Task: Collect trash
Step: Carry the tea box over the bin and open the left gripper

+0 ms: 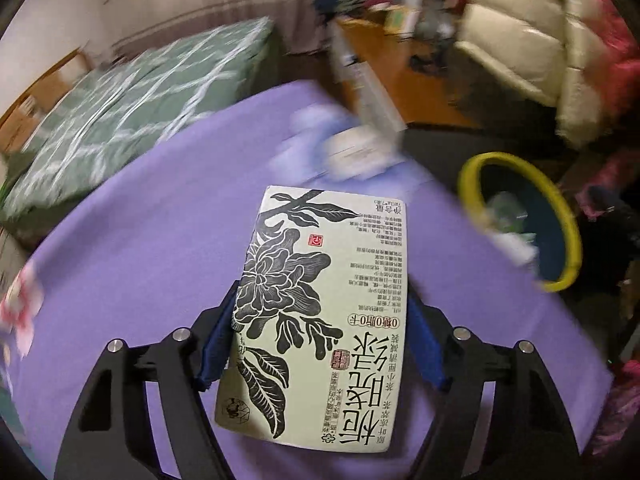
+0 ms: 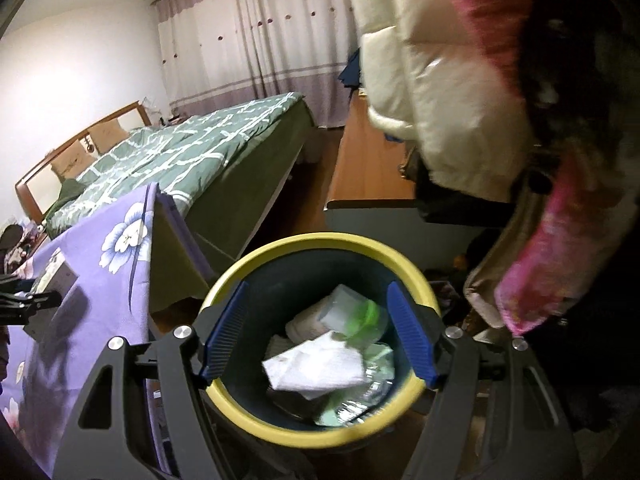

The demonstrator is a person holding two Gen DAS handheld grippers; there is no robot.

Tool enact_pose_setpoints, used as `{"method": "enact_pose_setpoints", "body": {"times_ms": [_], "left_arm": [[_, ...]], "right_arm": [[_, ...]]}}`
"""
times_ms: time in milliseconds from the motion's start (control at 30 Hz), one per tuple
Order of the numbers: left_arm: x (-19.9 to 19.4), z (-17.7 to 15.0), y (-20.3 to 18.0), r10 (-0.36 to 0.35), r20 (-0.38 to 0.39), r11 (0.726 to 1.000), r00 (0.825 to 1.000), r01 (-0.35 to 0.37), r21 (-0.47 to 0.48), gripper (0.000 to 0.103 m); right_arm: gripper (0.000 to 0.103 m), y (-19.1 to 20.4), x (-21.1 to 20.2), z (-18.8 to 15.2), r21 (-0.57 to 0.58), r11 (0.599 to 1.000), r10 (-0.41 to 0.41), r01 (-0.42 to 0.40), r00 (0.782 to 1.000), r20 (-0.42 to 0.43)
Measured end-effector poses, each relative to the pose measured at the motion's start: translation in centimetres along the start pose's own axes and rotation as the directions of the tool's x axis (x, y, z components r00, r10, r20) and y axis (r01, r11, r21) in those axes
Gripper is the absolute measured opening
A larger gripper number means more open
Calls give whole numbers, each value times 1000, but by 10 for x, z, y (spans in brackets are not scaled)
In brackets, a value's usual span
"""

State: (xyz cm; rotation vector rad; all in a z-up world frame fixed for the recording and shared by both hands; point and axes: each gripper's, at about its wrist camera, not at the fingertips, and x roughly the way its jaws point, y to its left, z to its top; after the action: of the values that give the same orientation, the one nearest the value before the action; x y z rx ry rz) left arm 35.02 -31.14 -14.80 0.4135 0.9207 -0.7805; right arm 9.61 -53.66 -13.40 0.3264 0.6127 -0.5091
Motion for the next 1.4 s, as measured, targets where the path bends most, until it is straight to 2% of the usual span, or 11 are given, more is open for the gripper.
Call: {"method": "enact_pose_setpoints", "body": {"times_ms": [333,500,633,733,800,967,1067,1200,1300,1367,1400], "left_arm": [[35,78,-159,-207,-6,961,978,205,185,74],[70,94,-208,-222,-64,948,973,231,221,74],[100,98,-232,-196,-101,946,975,215,242,74],[108,100,-238,-158,-81,956,984,174,238,89],[102,102,-234,-129,-50,967,990,137,217,90],[23,82,-200,-76,123,988,990,58,144,97],[-48,49,-174,-35,238,998,971,21,62,98],[-138,-21,-140,123,376,992,918,-99,-82,98],[-194,-79,-112,276,427,958,861,-212,-191,98],[-229,-115,-89,384,414,915,825,-281,-288,98],[-241,-127,-80,404,410,903,818,-286,-320,98]], "right_arm": [[68,-47,-27,-14,36,998,-45,45,999,-3],[68,-64,-31,-21,52,997,-63,64,998,-18],[68,-73,-33,-23,62,995,-76,77,997,-21],[68,-76,-35,-22,68,994,-83,85,996,-24],[68,-77,-39,-22,75,994,-81,82,996,-22],[69,-66,-57,-24,56,998,-38,38,999,-7],[73,-42,-70,-24,1,1000,17,-17,1000,4],[75,0,-89,-26,-94,990,107,-106,994,10],[79,29,-107,-29,-157,975,164,-159,986,22],[80,46,-121,-33,-194,963,194,-185,980,31],[80,53,-128,-35,-210,959,204,-192,978,38]]}}
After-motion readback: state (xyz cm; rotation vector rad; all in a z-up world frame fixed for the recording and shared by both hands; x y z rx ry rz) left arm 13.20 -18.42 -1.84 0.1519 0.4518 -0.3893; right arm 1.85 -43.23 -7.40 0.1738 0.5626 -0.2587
